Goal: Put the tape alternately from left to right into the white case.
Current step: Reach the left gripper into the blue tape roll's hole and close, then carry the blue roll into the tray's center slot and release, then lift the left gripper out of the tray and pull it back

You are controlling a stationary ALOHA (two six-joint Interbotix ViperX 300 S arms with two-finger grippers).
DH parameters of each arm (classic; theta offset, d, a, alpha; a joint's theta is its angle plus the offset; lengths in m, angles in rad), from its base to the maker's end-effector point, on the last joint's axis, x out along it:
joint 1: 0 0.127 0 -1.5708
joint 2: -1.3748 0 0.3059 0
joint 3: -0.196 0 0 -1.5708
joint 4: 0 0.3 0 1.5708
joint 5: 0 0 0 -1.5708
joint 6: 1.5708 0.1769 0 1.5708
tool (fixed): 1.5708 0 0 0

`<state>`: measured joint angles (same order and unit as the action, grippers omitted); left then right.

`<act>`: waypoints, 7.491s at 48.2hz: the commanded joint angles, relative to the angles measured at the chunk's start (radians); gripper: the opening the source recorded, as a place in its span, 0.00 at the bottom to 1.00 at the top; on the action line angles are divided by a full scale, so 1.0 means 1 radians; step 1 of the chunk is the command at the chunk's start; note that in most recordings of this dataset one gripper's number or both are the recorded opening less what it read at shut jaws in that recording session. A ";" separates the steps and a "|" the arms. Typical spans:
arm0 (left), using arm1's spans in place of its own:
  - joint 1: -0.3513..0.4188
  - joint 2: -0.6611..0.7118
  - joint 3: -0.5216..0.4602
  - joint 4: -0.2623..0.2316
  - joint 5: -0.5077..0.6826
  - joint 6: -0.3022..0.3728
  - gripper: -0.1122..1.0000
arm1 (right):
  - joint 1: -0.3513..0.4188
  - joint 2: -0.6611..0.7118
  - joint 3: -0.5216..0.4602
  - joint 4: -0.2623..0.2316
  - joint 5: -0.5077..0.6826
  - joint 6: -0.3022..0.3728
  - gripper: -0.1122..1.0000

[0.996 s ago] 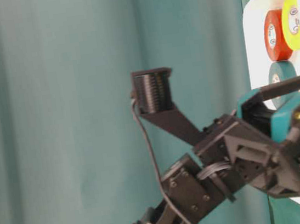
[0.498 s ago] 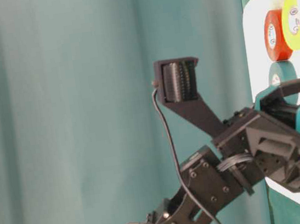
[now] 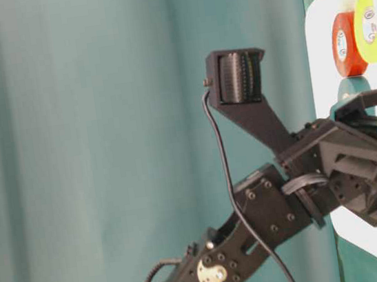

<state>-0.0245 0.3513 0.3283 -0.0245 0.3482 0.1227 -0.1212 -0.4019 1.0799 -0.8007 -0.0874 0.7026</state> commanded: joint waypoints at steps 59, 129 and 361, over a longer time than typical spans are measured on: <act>-0.003 -0.083 -0.060 0.002 0.138 -0.002 0.07 | 0.003 -0.008 0.005 0.002 -0.008 0.008 0.72; 0.222 -0.133 -0.121 0.005 0.193 0.242 0.07 | 0.003 -0.009 0.009 0.003 -0.008 0.008 0.72; 0.003 -0.492 0.318 0.000 -0.107 0.018 0.82 | 0.003 -0.413 0.176 0.002 -0.094 0.009 0.72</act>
<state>-0.0245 -0.1012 0.6427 -0.0230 0.2669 0.1442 -0.1197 -0.7931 1.2563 -0.8007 -0.1779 0.7102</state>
